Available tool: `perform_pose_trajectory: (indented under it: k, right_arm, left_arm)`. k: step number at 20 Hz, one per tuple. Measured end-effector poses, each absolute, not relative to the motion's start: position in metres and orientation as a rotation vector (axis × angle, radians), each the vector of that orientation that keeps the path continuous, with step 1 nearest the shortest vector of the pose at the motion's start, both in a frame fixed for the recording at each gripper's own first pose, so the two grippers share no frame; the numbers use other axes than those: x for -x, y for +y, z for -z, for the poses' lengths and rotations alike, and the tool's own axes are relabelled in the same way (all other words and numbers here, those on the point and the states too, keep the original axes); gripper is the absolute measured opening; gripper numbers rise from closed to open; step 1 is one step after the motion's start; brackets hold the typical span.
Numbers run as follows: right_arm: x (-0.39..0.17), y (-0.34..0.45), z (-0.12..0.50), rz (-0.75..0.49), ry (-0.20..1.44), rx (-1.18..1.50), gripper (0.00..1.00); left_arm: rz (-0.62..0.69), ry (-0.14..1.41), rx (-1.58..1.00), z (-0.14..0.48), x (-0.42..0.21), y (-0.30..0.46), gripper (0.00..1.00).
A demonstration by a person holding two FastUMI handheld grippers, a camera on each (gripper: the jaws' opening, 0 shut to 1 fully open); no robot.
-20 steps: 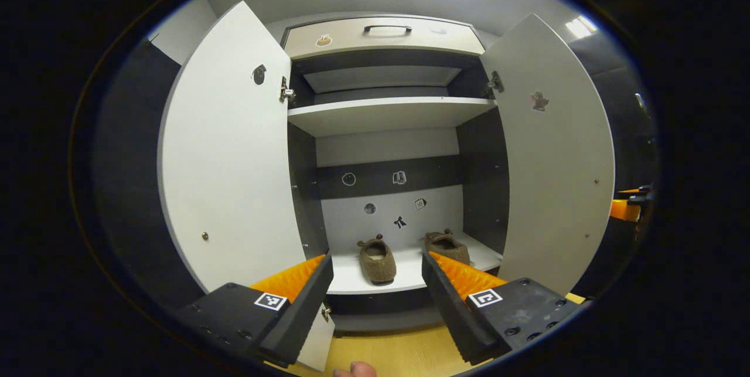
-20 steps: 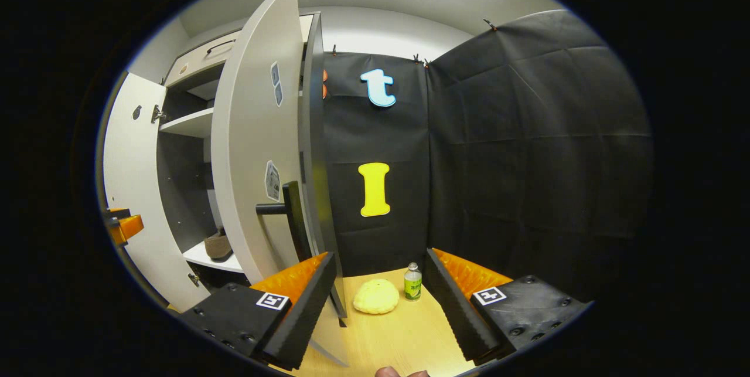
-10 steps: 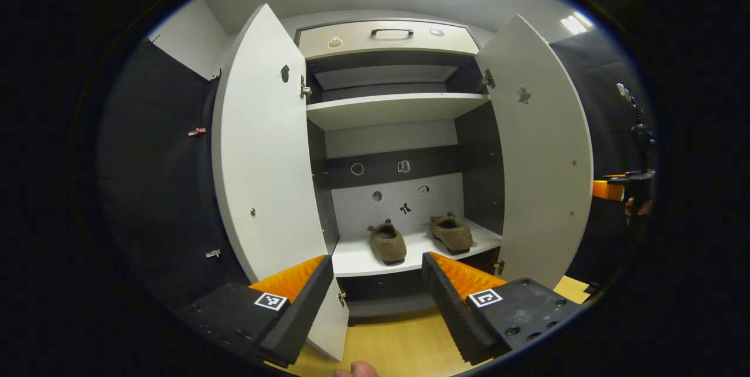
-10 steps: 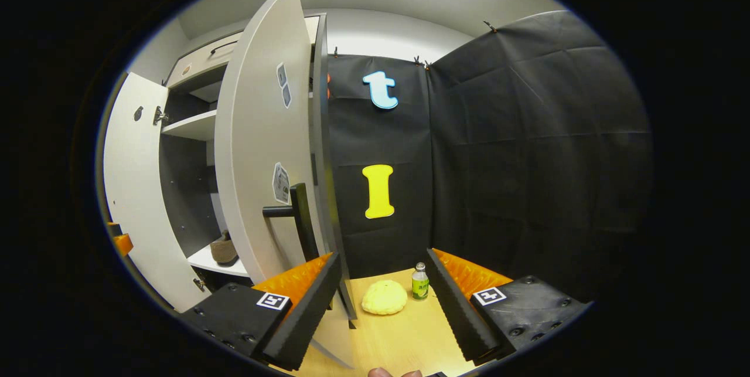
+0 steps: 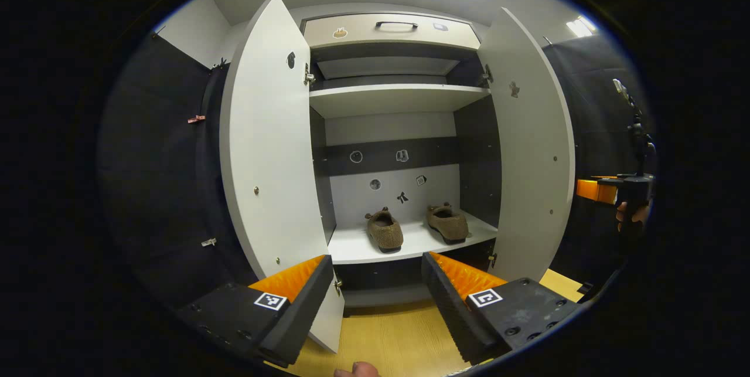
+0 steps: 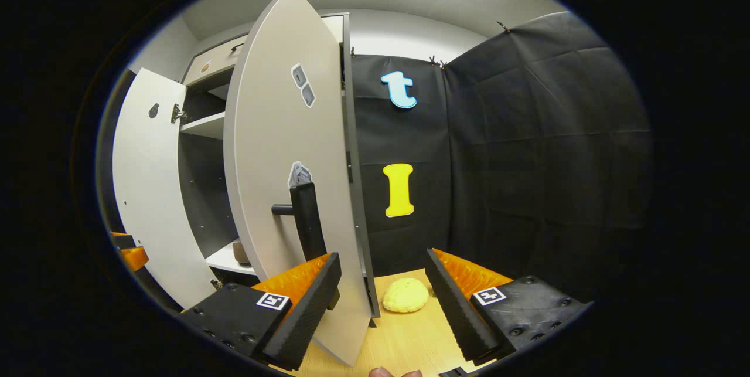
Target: Grab one shoe with the right hand and put it into the shoe cabinet, grab the other shoe with the left hand and put it into the shoe cabinet; then close the right door with the right hand and the left door with the left hand.
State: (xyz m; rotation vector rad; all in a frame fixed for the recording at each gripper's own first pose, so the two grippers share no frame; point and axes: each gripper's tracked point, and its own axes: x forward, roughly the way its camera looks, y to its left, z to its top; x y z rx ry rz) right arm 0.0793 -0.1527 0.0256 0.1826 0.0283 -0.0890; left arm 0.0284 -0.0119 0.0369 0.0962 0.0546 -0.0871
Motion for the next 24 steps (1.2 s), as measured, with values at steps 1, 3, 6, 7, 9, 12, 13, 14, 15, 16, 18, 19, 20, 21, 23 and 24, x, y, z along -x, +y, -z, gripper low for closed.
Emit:
perform_pose_trajectory:
  k: [1, 3, 6, 7, 9, 12, 13, 14, 15, 16, 18, 19, 20, 21, 23, 24]
  right_arm:
    - [-0.080, -0.148, -0.026, 0.081, 0.029, -0.185, 0.98]
    - [-0.082, -0.137, -0.027, 0.063, 0.030, -0.195, 0.98]
    - [-0.087, -0.115, -0.026, 0.019, 0.038, -0.202, 0.98]
    - [-0.089, -0.106, -0.027, 0.003, 0.041, -0.203, 0.98]
    - [-0.096, -0.089, -0.027, -0.025, 0.045, -0.204, 0.98]
    - [-0.101, -0.056, -0.023, -0.083, 0.065, -0.190, 0.98]
    - [-0.101, -0.043, -0.023, -0.109, 0.069, -0.187, 0.98]
    - [-0.101, -0.033, -0.022, -0.129, 0.073, -0.181, 0.98]
    - [-0.099, -0.024, -0.022, -0.143, 0.075, -0.175, 0.98]
    - [-0.097, -0.016, -0.021, -0.156, 0.078, -0.170, 0.98]
    - [-0.091, -0.001, -0.018, -0.182, 0.092, -0.170, 0.98]
    - [-0.089, 0.005, -0.016, -0.194, 0.101, -0.172, 0.98]
    - [-0.086, 0.011, -0.014, -0.204, 0.109, -0.172, 0.98]
    - [-0.084, 0.015, -0.013, -0.210, 0.115, -0.171, 0.98]
    - [-0.081, 0.024, -0.013, -0.225, 0.120, -0.171, 0.98]
    - [-0.080, 0.028, -0.013, -0.231, 0.121, -0.170, 0.98]
  left_arm:
    - [0.088, 0.061, -0.091, -0.035, -0.028, -0.012, 0.97]
    - [0.087, 0.073, -0.080, -0.031, -0.026, -0.012, 0.97]
    - [0.081, 0.087, -0.078, -0.026, -0.023, -0.011, 0.97]
    - [0.077, 0.090, -0.080, -0.025, -0.022, -0.009, 0.97]
    - [0.067, 0.091, -0.078, -0.026, -0.021, -0.006, 0.96]
    - [0.054, 0.097, -0.067, -0.026, -0.018, 0.000, 0.96]
    - [0.049, 0.101, -0.066, -0.025, -0.018, 0.003, 0.96]
    - [0.043, 0.106, -0.065, -0.024, -0.016, 0.007, 0.96]
    - [0.037, 0.108, -0.062, -0.023, -0.014, 0.011, 0.96]
    - [0.030, 0.110, -0.058, -0.023, -0.013, 0.015, 0.96]
    - [0.017, 0.110, -0.048, -0.024, -0.010, 0.026, 0.96]
    - [0.006, 0.106, -0.044, -0.025, -0.009, 0.034, 0.96]
    - [-0.002, 0.099, -0.041, -0.026, -0.007, 0.042, 0.96]
    - [-0.015, 0.096, -0.039, -0.028, -0.005, 0.051, 0.96]
    - [-0.049, 0.096, -0.038, -0.028, 0.000, 0.071, 0.96]
    - [-0.067, 0.096, -0.037, -0.029, 0.004, 0.082, 0.96]
